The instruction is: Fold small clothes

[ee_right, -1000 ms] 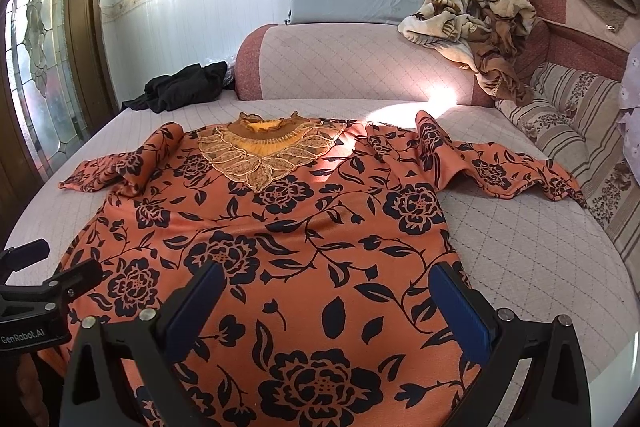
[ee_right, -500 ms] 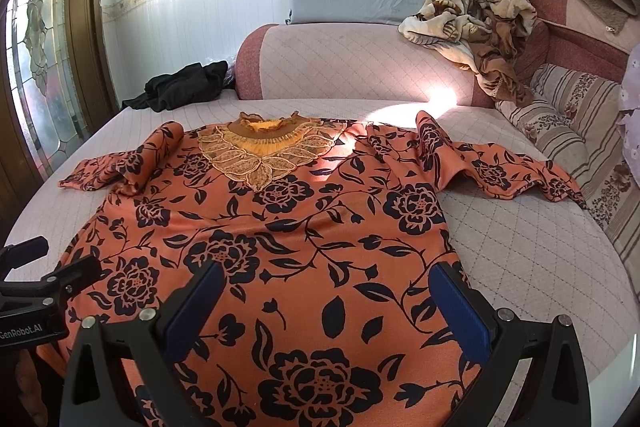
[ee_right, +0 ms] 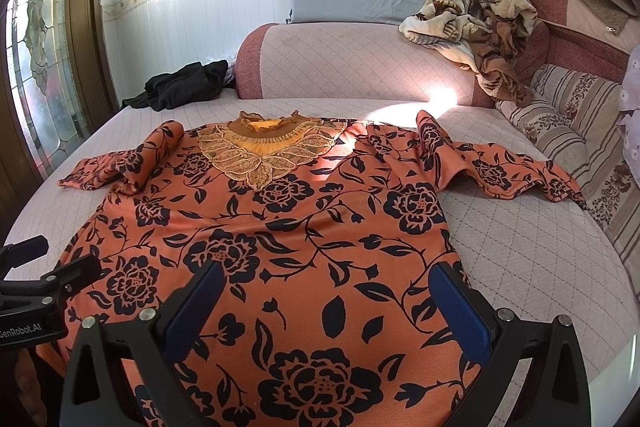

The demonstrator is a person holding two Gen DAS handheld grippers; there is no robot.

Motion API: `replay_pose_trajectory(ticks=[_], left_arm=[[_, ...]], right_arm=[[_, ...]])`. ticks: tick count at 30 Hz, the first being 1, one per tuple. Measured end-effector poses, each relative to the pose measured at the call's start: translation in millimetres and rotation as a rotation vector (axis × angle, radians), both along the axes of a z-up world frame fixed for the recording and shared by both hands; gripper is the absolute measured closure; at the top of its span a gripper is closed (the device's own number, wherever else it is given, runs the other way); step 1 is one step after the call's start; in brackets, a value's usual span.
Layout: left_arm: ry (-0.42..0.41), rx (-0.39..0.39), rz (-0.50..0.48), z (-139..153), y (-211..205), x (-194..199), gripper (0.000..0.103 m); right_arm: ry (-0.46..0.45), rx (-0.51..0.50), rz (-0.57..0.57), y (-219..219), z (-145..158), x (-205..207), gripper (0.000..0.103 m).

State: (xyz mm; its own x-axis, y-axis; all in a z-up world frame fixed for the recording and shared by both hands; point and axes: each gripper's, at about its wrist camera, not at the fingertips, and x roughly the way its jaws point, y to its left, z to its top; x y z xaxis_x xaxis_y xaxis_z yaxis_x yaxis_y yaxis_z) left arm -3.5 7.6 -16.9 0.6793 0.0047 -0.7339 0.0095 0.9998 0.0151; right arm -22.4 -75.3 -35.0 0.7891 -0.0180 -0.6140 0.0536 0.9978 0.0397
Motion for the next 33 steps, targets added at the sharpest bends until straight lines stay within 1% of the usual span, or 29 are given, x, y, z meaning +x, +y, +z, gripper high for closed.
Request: replay_pose_trajectory(ticks=[23, 27, 29, 30, 33], left_arm=[[-0.001, -0.004, 0.002, 0.2, 1.2, -0.8, 0.000], [-0.002, -0.020, 0.008, 0.6, 7.4, 1.0, 0.000], [-0.002, -0.015, 0.013, 0.1, 11.8, 2.9, 0.000], [0.003, -0.013, 0.015, -0.7, 14.4, 5.2, 0.000], [0.008, -0.012, 0.023, -0.4, 23.8, 14.7, 0.000]], right_arm=[[0.000, -0.001, 0.001, -0.4, 0.2, -1.0, 0.000], [0.003, -0.001, -0.004, -1.5, 1.7, -0.9, 0.000], [-0.007, 0.030, -0.008, -8.6, 7.4, -3.0, 0.000], [-0.006, 0.062, -0.017, -15.4, 11.2, -3.6, 0.000], [-0.038, 0.241, -0.057, -54.4, 25.2, -5.8, 0.000]])
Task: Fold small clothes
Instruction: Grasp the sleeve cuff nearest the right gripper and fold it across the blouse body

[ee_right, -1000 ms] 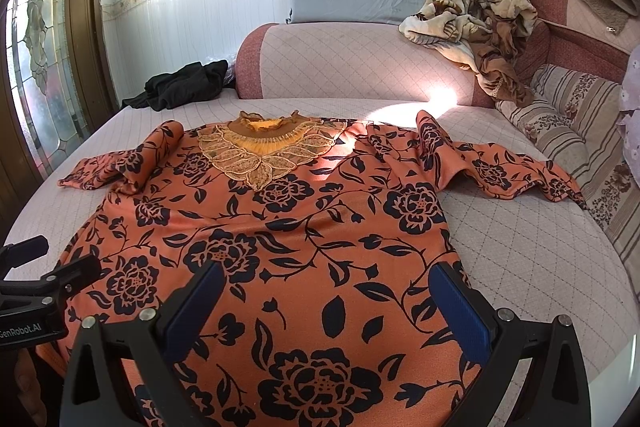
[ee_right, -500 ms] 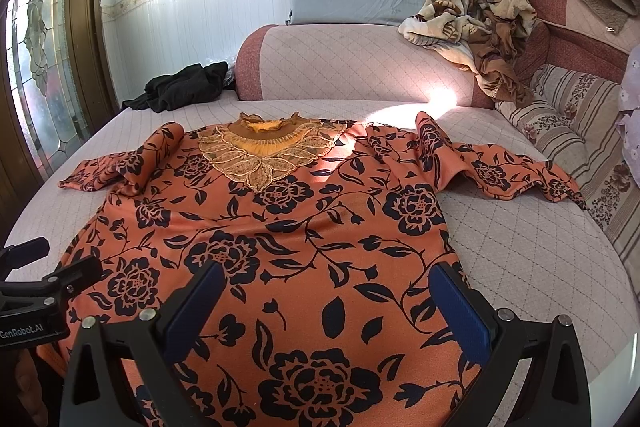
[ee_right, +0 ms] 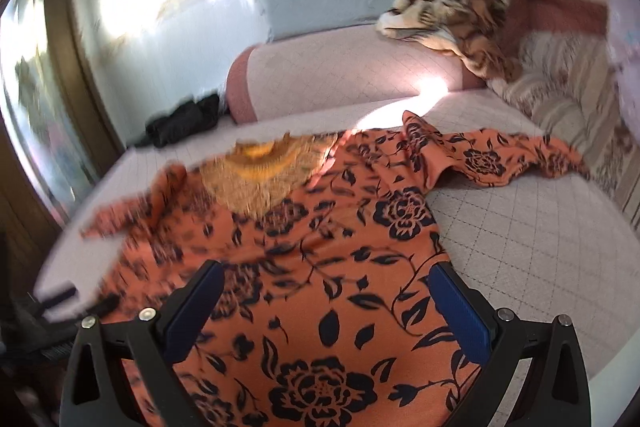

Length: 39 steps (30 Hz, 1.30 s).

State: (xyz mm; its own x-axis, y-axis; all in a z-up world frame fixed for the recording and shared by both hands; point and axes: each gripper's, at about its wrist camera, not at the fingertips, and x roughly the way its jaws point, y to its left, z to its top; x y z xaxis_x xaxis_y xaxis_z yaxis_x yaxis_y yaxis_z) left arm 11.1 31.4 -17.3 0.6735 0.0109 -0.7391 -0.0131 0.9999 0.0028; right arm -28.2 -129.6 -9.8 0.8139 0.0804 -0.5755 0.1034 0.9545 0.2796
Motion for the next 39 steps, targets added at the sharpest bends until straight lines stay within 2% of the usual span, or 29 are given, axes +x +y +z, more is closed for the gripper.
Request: replay_pose_trajectory(ticks=[4, 6, 11, 14, 17, 18, 22, 24, 27, 28, 30, 33, 36, 39], left_arm=[[-0.021, 0.047, 0.001, 3.1, 11.1, 22.1, 0.000], [-0.025, 0.054, 0.006, 2.3, 19.2, 34.8, 0.000], [-0.021, 0.066, 0.023, -8.6, 37.4, 67.6, 0.000], [-0.038, 0.079, 0.029, -19.9, 43.8, 78.0, 0.000], [-0.010, 0.043, 0.055, -32.3, 51.4, 87.5, 0.000], [-0.006, 0.026, 0.061, -33.9, 53.4, 89.8, 0.000], [-0.024, 0.026, 0.065, -33.9, 55.8, 92.8, 0.000], [-0.020, 0.013, 0.071, -34.6, 59.1, 93.7, 0.000], [-0.014, -0.004, 0.086, -35.3, 66.5, 94.8, 0.000], [-0.014, -0.016, 0.091, -34.8, 69.8, 94.4, 0.000], [-0.019, -0.031, 0.102, -32.7, 74.7, 93.8, 0.000], [-0.045, -0.052, 0.117, -25.5, 81.8, 90.3, 0.000], [-0.077, -0.068, 0.124, -16.8, 87.5, 84.3, 0.000], [-0.097, -0.097, 0.130, -9.6, 94.8, 78.9, 0.000]], right_arm=[[0.015, 0.188, -0.103, -84.0, 5.8, 17.9, 0.000], [0.009, 0.325, -0.197, -143.6, -1.0, 26.9, 0.000], [0.045, 0.680, -0.454, -278.7, -55.4, 50.5, 0.002], [0.087, 0.765, -0.557, -326.1, -84.3, 67.4, 0.012], [0.102, 0.802, -0.602, -354.6, -100.3, 87.4, 0.032], [0.113, 0.798, -0.613, -359.4, -101.9, 95.0, 0.038], [0.175, 0.752, -0.635, -373.2, -108.9, 130.7, 0.040], [0.161, 0.741, -0.667, -381.8, -110.8, 137.9, 0.044], [0.194, 0.697, -0.665, -389.7, -105.4, 154.7, 0.098], [0.190, 0.650, -0.666, -388.8, -95.5, 158.0, 0.098], [0.153, 0.503, -0.631, -378.5, -60.0, 165.2, 0.098], [0.073, 0.286, -0.548, -346.6, 13.6, 180.4, 0.098], [-0.072, 0.175, -0.456, -304.4, 99.1, 186.9, 0.098], [-0.185, 0.034, -0.327, -240.5, 173.7, 192.9, 0.098]])
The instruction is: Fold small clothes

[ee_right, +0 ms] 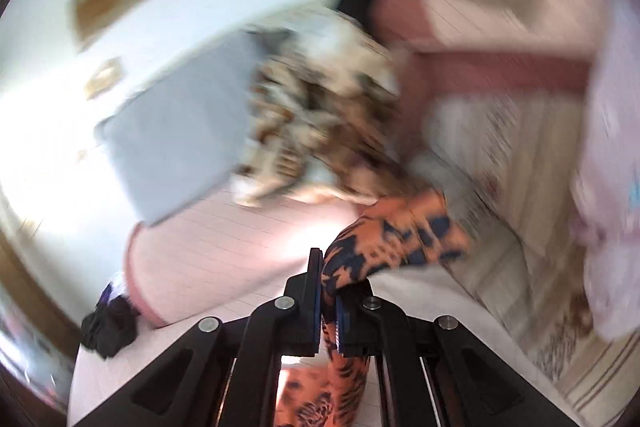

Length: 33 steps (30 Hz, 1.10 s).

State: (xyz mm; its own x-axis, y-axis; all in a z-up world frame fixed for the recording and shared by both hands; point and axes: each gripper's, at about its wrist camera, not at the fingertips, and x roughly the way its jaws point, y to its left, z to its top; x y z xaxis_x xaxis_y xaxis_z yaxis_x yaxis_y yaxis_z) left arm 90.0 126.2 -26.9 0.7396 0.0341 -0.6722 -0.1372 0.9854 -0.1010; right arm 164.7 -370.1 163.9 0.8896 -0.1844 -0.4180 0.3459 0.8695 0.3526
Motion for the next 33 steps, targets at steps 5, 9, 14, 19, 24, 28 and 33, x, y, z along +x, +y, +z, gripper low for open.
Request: replay_pose_trajectory(ticks=[5, 9, 14, 19, 24, 28, 33], left_arm=[[-0.024, -0.052, 0.011, 9.3, 12.9, -6.2, 0.000], [-0.040, -0.055, 0.015, 13.4, 20.1, -12.4, 0.000], [-0.031, -0.065, 0.038, 11.0, 32.9, -14.3, 0.000], [-0.018, -0.084, 0.052, 8.4, 41.4, -12.9, 0.000], [-0.021, -0.089, 0.021, 9.3, 29.8, -8.3, 0.000], [0.019, -0.142, -0.096, 8.5, 6.9, -1.0, 0.000], [0.087, -0.228, -0.256, 17.5, -40.7, 25.6, 0.000]], right_arm=[[-0.037, -0.165, 0.237, 132.4, 33.9, 10.5, 0.098], [0.031, -0.238, 0.408, 245.6, -22.2, 26.8, 0.098], [0.288, -0.170, 0.637, 361.5, -163.9, 58.2, 0.091], [0.469, -0.103, 0.749, 395.8, -257.5, 37.7, 0.026], [0.345, -0.007, 0.702, 350.8, -221.7, 12.2, 0.016], [0.259, 0.042, 0.629, 298.3, -205.4, -18.4, 0.014], [0.199, 0.093, 0.564, 242.1, -203.8, -48.3, 0.014]])
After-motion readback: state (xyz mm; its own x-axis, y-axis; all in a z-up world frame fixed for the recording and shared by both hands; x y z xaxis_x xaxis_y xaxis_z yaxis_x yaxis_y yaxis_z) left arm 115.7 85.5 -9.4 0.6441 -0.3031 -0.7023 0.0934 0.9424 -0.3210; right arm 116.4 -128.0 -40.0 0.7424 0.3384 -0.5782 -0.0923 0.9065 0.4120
